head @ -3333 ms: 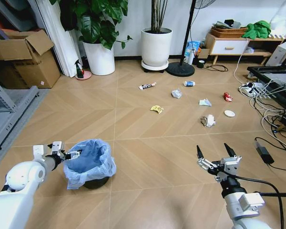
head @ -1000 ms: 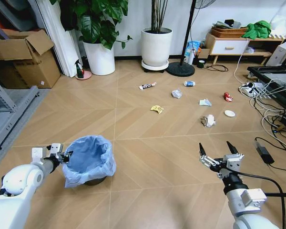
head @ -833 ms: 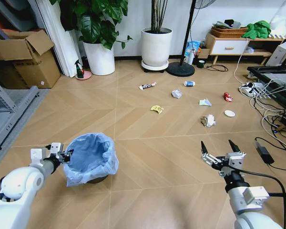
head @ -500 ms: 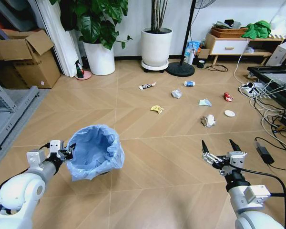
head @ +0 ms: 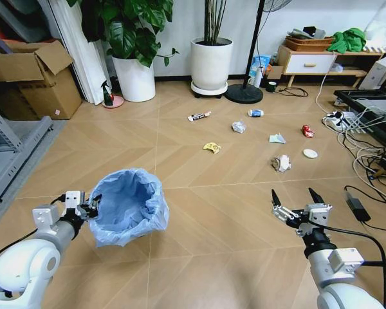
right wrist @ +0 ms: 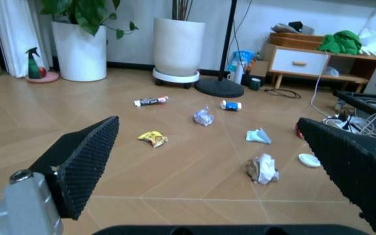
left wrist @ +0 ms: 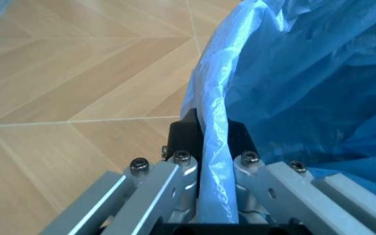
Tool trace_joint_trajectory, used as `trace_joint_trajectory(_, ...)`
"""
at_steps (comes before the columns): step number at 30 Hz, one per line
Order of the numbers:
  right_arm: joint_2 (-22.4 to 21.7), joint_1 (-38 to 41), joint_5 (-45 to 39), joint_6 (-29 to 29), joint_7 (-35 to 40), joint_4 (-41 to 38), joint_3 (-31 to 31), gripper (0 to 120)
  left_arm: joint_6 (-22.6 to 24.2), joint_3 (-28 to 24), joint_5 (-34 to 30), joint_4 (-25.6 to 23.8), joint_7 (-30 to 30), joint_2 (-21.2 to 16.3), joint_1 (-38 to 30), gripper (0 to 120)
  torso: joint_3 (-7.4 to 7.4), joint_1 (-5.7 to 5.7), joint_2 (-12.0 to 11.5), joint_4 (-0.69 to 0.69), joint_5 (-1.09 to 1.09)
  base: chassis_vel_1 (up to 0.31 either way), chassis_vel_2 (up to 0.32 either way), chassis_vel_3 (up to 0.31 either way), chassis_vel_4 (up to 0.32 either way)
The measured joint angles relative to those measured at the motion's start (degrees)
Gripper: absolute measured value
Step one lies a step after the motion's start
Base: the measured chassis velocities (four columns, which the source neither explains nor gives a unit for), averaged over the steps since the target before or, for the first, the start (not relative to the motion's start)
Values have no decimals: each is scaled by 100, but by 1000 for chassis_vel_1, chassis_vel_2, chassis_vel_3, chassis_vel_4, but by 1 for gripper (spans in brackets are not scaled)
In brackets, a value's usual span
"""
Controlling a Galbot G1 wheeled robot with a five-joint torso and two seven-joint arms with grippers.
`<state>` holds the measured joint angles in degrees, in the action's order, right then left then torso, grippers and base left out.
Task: Pick up the trash bin and place the garbage on the floor into it.
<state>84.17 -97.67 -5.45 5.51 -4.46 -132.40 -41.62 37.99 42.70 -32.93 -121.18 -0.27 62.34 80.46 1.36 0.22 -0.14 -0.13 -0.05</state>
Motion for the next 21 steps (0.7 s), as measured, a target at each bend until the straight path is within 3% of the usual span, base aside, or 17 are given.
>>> trace_joint_trajectory(21,15,-23,15,-26,-17,21,5,100,-63,-70,143,-65,51,78,69,2,1,1,0,1,1,-126,124,121,-123)
